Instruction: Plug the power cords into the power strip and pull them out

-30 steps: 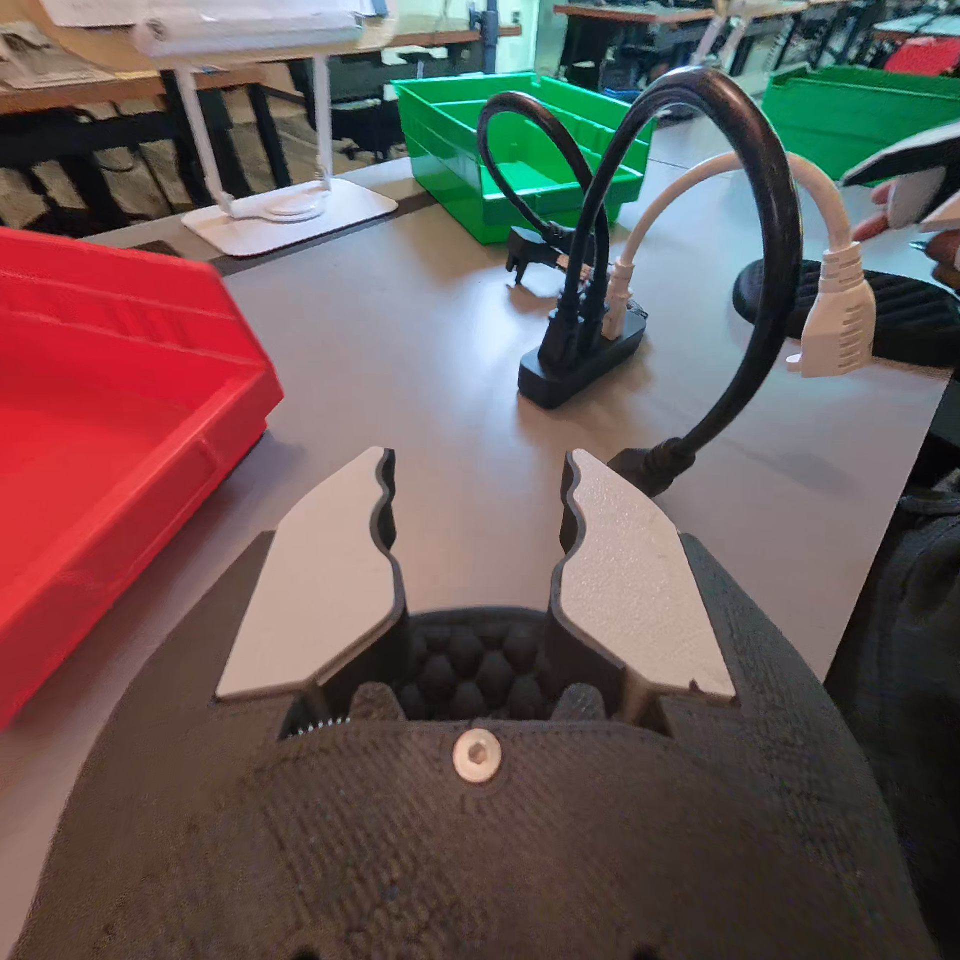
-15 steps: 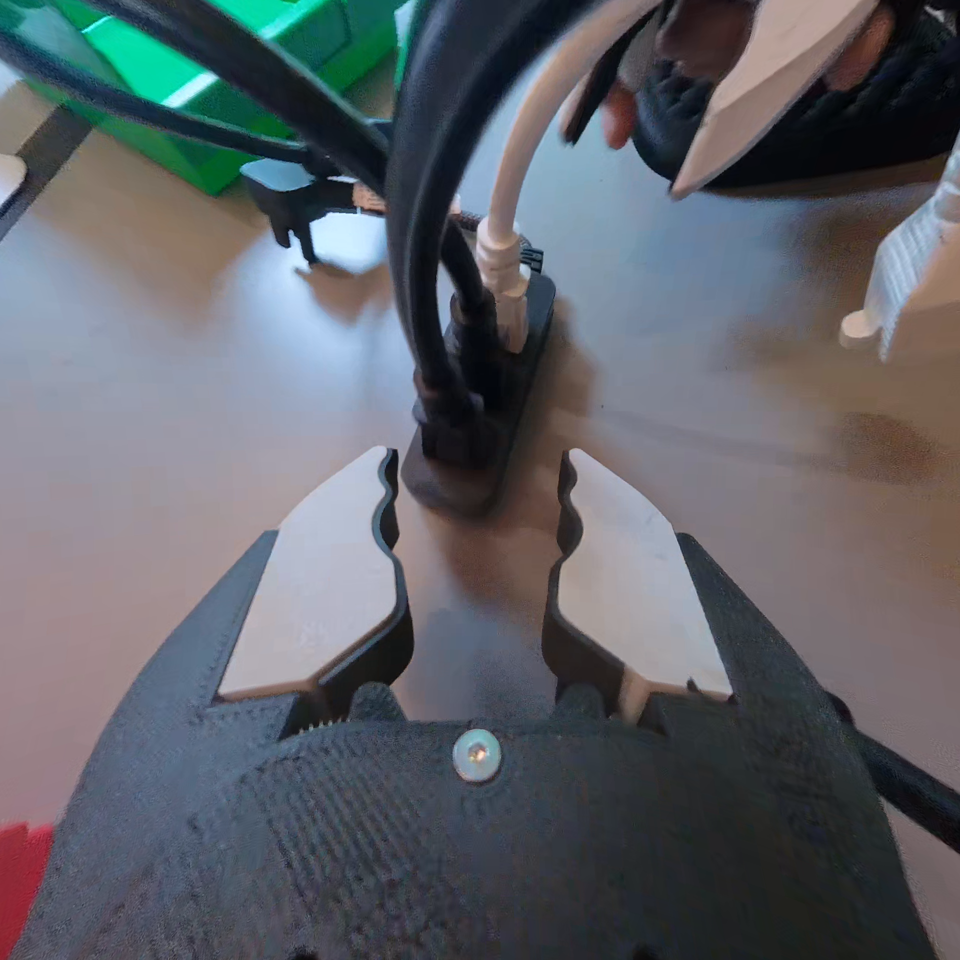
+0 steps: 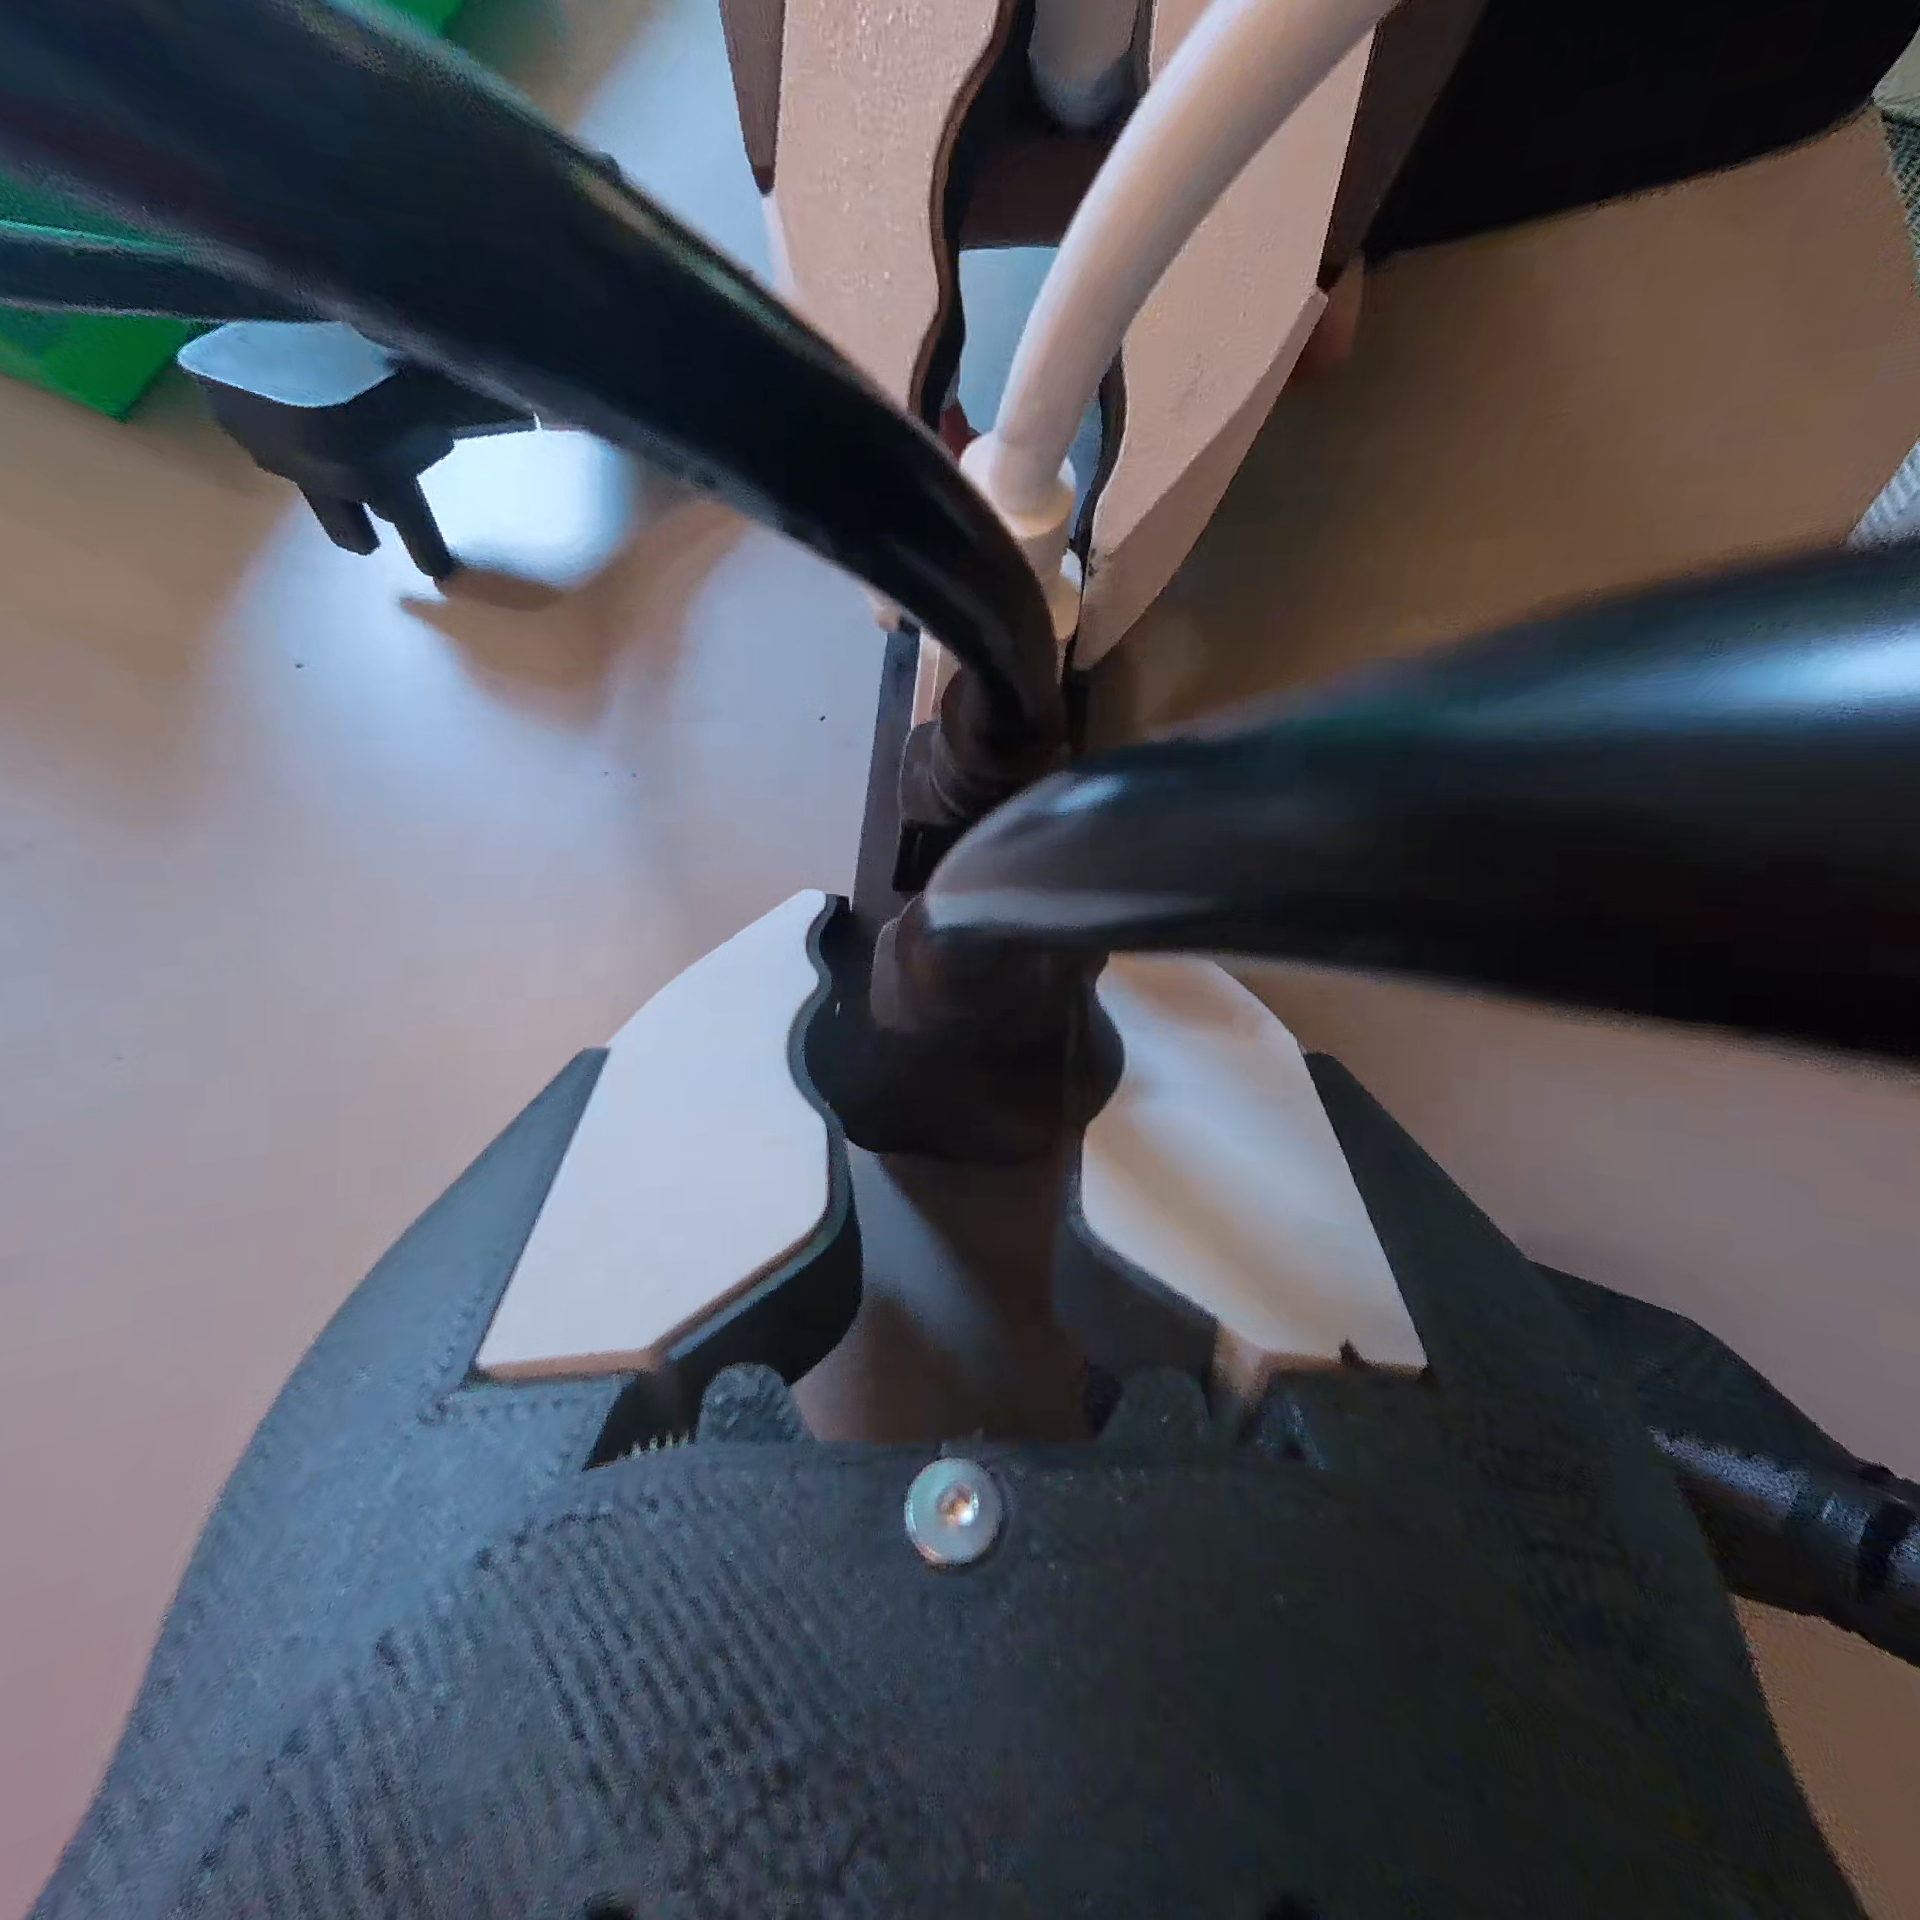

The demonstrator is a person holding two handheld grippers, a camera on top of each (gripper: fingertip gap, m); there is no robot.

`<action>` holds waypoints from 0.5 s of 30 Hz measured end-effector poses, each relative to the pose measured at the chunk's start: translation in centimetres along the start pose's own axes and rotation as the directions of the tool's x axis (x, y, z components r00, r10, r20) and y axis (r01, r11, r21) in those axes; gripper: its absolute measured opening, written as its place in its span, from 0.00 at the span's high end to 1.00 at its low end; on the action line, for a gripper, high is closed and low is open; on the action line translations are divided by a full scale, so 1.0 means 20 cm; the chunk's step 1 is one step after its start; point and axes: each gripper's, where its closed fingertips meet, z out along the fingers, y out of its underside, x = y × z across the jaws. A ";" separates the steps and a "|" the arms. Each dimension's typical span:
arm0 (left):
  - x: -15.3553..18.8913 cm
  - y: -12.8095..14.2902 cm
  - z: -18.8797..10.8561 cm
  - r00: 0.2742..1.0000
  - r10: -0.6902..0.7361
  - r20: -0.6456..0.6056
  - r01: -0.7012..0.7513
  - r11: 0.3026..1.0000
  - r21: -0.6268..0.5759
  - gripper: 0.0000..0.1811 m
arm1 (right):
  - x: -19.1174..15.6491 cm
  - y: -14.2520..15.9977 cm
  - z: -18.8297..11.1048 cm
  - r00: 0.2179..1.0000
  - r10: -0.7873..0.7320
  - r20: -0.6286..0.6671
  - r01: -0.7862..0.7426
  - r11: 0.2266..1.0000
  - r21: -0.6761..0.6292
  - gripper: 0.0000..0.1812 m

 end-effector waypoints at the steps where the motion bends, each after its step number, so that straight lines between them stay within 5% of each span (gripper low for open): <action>1: 0.00 0.00 0.00 1.000 -0.003 -0.008 0.003 1.000 0.005 0.77 | 0.00 -0.01 0.00 1.000 -0.010 0.006 0.010 1.000 0.010 0.87; 15: -0.03 -0.01 0.03 0.998 -0.003 -0.062 0.004 1.000 0.017 0.76 | 0.03 -0.06 0.04 0.995 -0.017 0.097 0.005 0.992 0.123 0.87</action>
